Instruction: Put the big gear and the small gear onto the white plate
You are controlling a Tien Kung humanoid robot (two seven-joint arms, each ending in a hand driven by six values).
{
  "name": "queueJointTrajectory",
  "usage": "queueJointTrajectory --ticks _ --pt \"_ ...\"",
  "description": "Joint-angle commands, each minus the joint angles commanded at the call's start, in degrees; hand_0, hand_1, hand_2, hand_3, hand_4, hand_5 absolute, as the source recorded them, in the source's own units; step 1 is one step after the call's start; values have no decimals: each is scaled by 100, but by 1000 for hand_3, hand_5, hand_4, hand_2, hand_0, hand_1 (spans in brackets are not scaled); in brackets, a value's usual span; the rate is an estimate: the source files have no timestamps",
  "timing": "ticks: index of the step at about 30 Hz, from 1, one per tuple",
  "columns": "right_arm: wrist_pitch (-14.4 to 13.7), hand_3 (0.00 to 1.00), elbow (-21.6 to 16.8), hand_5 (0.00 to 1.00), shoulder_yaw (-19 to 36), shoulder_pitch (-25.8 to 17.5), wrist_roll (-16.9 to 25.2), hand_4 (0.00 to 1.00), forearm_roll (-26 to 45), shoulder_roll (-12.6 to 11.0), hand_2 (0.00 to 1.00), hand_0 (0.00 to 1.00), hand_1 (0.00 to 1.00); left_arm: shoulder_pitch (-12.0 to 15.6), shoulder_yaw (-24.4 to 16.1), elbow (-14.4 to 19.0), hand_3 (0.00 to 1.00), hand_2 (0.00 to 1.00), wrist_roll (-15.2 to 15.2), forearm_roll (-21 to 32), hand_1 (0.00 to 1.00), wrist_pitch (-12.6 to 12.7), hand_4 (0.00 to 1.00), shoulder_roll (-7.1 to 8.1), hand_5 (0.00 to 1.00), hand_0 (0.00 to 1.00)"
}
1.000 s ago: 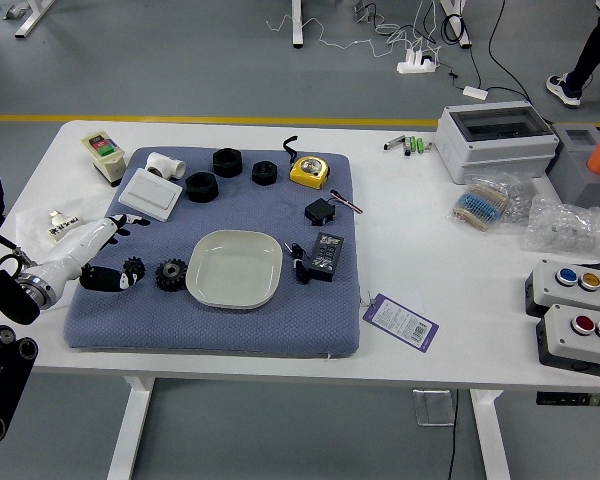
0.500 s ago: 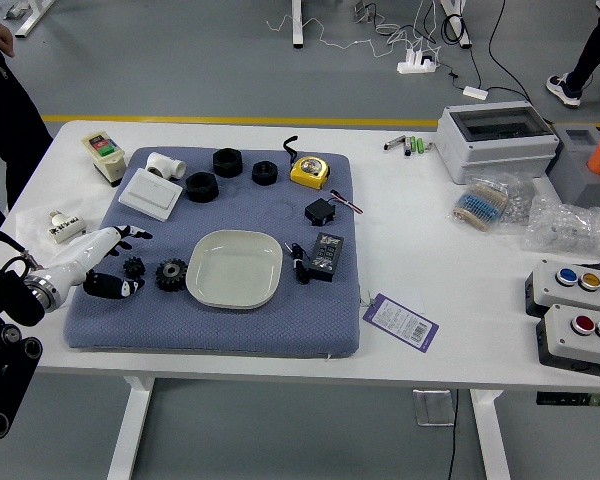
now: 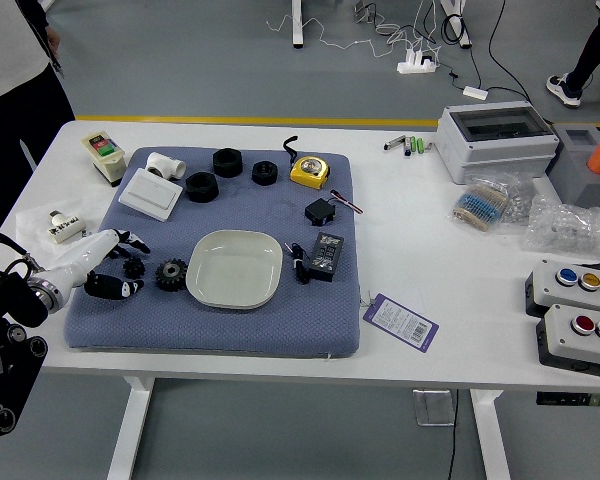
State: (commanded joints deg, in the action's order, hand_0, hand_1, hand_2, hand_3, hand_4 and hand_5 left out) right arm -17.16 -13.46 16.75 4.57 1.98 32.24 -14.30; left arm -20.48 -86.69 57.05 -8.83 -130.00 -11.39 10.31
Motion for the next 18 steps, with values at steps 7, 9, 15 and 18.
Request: queueJointTrajectory --ticks 7,9,15,18 --pt "-3 559 -1 677 10 8 2 784 -1 -3 737 667 686 -45 18 -92 546 544 51 0 491 15 598 4 2 459" --pt "-4 559 0 676 5 9 1 783 -2 -3 737 667 686 -56 14 -120 490 464 63 0 408 21 444 3 2 336" --pt "-7 559 1 678 5 9 2 784 11 -2 737 667 686 -53 -8 -167 458 406 128 0 353 37 425 8 2 309" --pt "-6 559 1 678 5 7 3 784 11 -4 737 667 686 -46 1 -150 458 406 134 0 353 25 425 6 2 309"
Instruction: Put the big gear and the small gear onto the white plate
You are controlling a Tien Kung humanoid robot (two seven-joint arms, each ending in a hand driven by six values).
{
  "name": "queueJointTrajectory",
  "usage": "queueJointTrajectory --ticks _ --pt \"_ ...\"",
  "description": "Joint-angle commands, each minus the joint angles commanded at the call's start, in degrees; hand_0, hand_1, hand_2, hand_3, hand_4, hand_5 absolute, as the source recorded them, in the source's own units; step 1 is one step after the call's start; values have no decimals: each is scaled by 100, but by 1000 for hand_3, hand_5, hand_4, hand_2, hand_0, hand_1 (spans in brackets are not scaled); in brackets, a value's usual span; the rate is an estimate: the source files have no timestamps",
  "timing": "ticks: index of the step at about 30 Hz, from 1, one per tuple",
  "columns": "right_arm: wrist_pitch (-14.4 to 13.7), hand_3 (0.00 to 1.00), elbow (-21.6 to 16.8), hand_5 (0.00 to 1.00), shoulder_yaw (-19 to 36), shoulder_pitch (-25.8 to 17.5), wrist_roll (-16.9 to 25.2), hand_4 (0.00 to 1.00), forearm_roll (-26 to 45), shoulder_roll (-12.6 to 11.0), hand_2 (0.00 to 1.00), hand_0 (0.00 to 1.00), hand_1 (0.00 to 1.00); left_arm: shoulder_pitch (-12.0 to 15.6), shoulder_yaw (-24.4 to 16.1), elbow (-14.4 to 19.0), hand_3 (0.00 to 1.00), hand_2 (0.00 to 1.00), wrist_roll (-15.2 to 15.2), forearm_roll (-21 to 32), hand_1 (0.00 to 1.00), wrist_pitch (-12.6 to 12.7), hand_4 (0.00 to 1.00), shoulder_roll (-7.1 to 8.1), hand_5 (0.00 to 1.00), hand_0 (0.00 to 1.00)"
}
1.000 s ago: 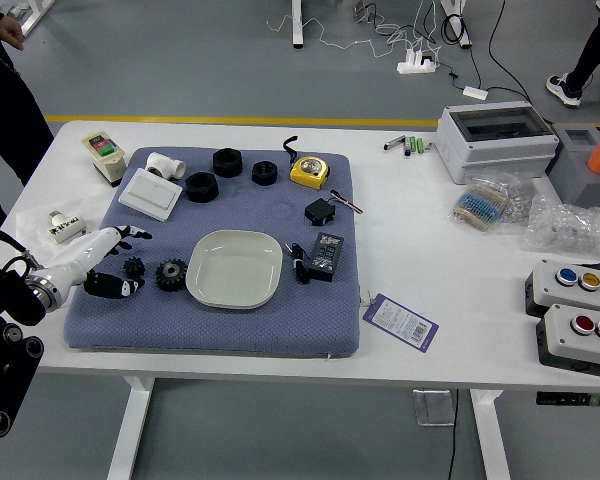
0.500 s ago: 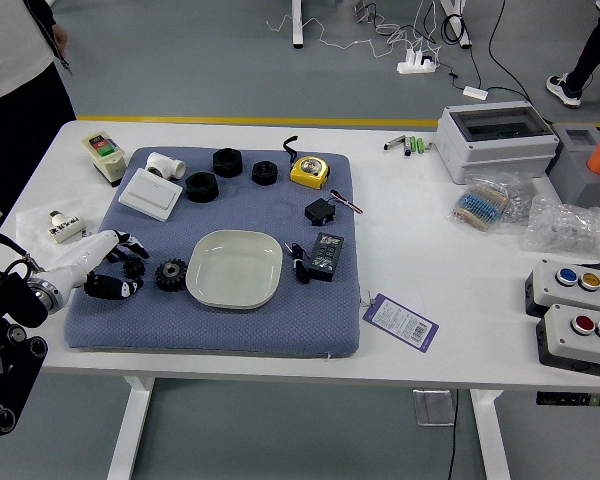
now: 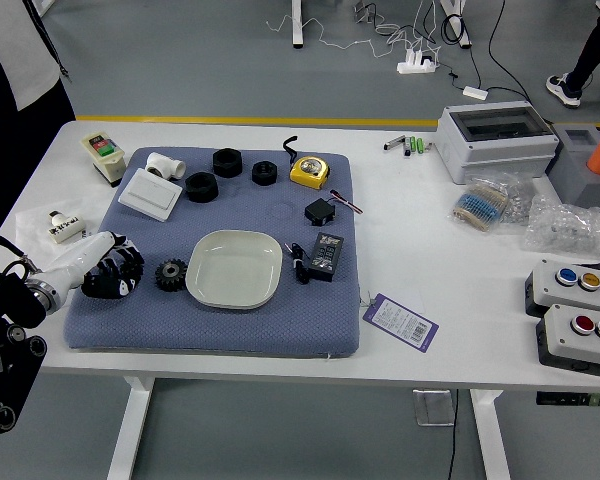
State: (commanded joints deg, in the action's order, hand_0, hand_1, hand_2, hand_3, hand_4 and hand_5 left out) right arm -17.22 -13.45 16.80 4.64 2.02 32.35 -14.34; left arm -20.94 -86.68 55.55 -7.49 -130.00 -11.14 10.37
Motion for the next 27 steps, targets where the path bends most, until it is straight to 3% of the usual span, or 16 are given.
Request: queueJointTrajectory --ticks 1,7,8,15,23,27 --pt "0 559 0 678 -1 0 0 784 -2 -1 737 667 686 2 5 13 412 371 1 0 304 -6 456 0 2 300" --pt "-3 559 0 678 11 0 2 784 -4 -2 737 667 686 6 46 181 412 371 -1 0 304 -33 456 22 2 300" --pt "-4 559 0 677 13 1 3 783 -1 -3 737 667 686 5 60 254 400 351 -2 0 307 -38 406 29 2 295" --pt "-8 559 0 677 6 0 4 784 2 -6 737 667 686 -9 219 733 394 350 3 0 296 -53 394 72 2 296" --pt "-19 559 -2 677 14 -10 18 784 2 -8 737 667 686 -59 619 1364 397 353 -2 0 300 -22 411 113 2 299" --pt "-25 559 -3 676 9 -15 22 784 2 -10 737 667 686 -202 1093 1578 413 372 -61 0 334 128 422 123 2 316"
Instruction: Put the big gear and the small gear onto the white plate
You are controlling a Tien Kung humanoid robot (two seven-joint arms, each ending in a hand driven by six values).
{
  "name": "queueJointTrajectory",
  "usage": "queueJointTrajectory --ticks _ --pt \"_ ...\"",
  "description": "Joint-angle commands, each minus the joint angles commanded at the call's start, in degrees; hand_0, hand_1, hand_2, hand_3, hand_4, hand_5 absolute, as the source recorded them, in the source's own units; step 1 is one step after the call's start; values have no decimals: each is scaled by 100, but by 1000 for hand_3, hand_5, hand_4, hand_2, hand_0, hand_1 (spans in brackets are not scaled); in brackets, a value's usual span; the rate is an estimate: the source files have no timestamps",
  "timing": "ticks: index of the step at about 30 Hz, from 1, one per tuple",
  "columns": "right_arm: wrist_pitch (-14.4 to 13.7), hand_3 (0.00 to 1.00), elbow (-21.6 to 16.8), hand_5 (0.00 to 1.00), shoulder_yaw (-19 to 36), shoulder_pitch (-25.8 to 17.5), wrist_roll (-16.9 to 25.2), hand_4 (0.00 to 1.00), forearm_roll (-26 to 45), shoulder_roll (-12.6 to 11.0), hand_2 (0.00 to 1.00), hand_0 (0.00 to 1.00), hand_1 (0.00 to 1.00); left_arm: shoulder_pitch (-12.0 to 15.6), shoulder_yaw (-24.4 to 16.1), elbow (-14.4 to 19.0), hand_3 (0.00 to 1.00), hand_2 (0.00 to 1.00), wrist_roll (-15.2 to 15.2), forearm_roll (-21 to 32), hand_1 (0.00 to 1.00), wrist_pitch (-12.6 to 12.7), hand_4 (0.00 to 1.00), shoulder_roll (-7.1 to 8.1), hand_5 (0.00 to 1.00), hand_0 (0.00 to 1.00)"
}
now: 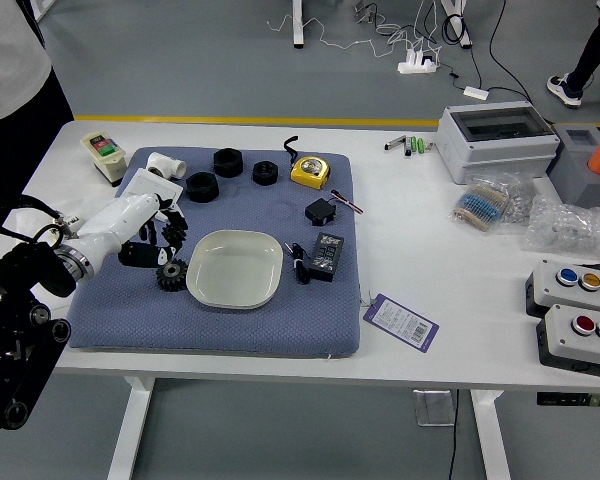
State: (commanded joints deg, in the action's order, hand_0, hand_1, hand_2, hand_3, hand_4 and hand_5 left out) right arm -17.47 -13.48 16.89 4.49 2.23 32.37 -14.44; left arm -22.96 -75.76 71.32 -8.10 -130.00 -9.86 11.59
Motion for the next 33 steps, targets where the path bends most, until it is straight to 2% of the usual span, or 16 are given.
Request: queueJointTrajectory --ticks 4,5,10,11,16,17,22,23,28,29,33 --pt "-5 559 0 676 -17 -1 0 784 6 0 737 667 686 -110 344 -76 413 372 6 0 334 111 422 -46 2 316" --pt "-7 559 -1 676 -23 -2 0 784 4 0 737 668 686 -125 410 -115 460 431 26 0 397 119 376 -58 2 374" --pt "-10 559 -2 676 -30 -13 2 784 17 -1 737 668 686 -131 677 -269 460 431 65 0 397 156 376 -92 2 374" --pt "-10 559 -3 677 -31 -13 2 784 13 -1 737 668 686 -131 720 -299 515 521 80 0 483 139 708 -101 2 490" --pt "-7 559 -5 677 -33 -19 3 784 -2 -7 737 668 686 -129 833 -429 515 521 116 0 483 22 708 -141 2 490" --pt "-7 559 -5 676 -28 -18 5 784 -1 -7 737 668 685 -127 836 -434 613 737 119 0 658 -4 835 -145 21 563" --pt "-8 559 -6 676 8 -8 11 784 -5 -10 737 668 685 -136 821 -406 613 737 128 0 658 -89 835 -146 21 563" --pt "-9 560 -6 676 15 -3 12 784 -6 -11 736 668 685 -141 817 -396 723 823 129 0 765 -101 854 -146 28 641" --pt "-10 560 -4 676 31 13 11 784 -11 -18 736 668 685 -138 774 -334 723 823 126 0 765 -105 854 -149 28 641" --pt "-11 560 -4 676 35 14 11 784 -8 -19 736 667 685 -127 753 -318 795 877 126 0 831 -99 871 -148 34 693" --pt "-14 560 -2 676 31 14 6 784 8 -19 736 667 685 -73 581 -227 795 877 140 0 831 -60 871 -142 34 693"
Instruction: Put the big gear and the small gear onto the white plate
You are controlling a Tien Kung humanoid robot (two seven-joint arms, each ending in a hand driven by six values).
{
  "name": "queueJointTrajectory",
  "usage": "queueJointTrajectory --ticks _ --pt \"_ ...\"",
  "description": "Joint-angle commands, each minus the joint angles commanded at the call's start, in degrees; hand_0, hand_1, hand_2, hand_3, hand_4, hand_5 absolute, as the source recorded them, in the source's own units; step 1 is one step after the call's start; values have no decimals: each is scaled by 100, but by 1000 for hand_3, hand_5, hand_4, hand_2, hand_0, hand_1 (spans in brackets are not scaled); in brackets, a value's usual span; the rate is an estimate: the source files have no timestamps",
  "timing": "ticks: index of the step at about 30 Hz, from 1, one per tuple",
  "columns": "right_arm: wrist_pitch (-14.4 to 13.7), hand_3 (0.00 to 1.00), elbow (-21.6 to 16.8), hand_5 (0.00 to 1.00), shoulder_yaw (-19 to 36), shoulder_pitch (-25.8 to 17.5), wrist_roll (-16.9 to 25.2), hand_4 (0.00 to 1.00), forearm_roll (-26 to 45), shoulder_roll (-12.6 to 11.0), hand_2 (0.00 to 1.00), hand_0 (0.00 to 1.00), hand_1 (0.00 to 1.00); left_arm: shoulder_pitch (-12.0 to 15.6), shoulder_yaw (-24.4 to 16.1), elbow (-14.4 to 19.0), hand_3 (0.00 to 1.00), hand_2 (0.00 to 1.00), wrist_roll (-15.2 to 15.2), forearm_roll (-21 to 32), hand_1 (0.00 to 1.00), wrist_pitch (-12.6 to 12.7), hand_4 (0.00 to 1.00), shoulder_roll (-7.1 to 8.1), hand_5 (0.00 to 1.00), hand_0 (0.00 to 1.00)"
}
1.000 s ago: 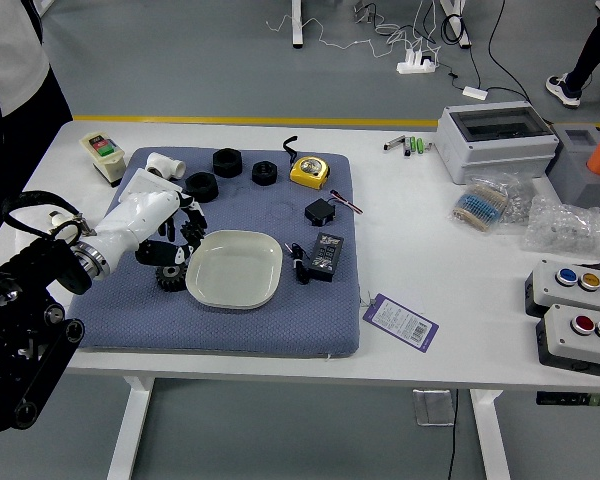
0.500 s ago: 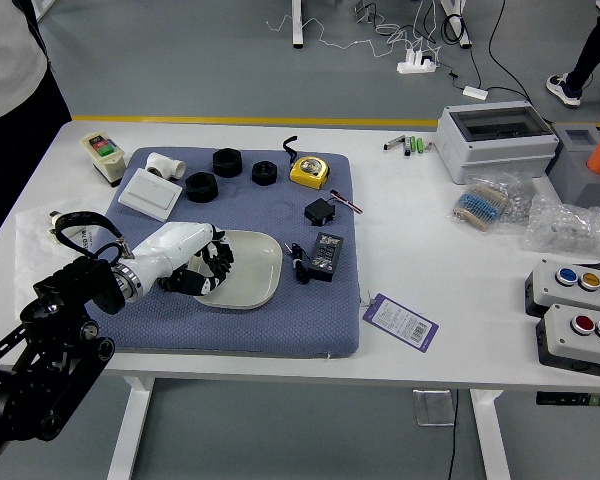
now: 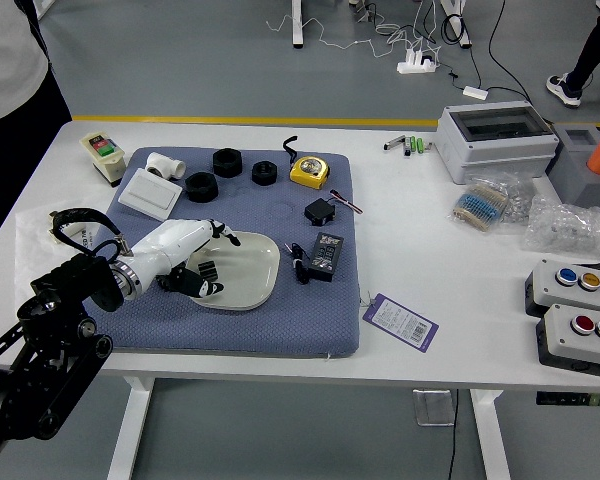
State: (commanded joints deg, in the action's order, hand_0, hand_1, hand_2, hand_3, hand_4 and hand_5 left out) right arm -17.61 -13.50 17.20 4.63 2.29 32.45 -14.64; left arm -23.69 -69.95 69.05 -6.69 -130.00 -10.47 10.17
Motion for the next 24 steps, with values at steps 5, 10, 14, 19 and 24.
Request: queueJointTrajectory --ticks 5,10,14,19,24 --pt "1 560 1 676 -4 0 -6 784 -4 1 736 668 686 60 -335 109 769 869 60 0 827 -83 856 46 40 702" --pt "10 560 -1 676 7 12 -8 784 -13 -1 736 667 686 36 -946 7 652 794 82 0 782 -383 769 153 2 684" --pt "20 559 0 676 2 15 -10 783 -7 -1 736 667 686 -59 -1036 -120 703 799 99 0 804 -750 779 348 2 707" --pt "22 559 2 676 -18 16 -17 783 -3 7 736 667 686 -137 -813 -238 703 799 122 0 804 -928 779 524 2 707" --pt "26 560 3 676 -30 15 -25 784 -5 12 736 667 685 -197 -545 -240 800 859 142 0 853 -1116 829 637 2 766"
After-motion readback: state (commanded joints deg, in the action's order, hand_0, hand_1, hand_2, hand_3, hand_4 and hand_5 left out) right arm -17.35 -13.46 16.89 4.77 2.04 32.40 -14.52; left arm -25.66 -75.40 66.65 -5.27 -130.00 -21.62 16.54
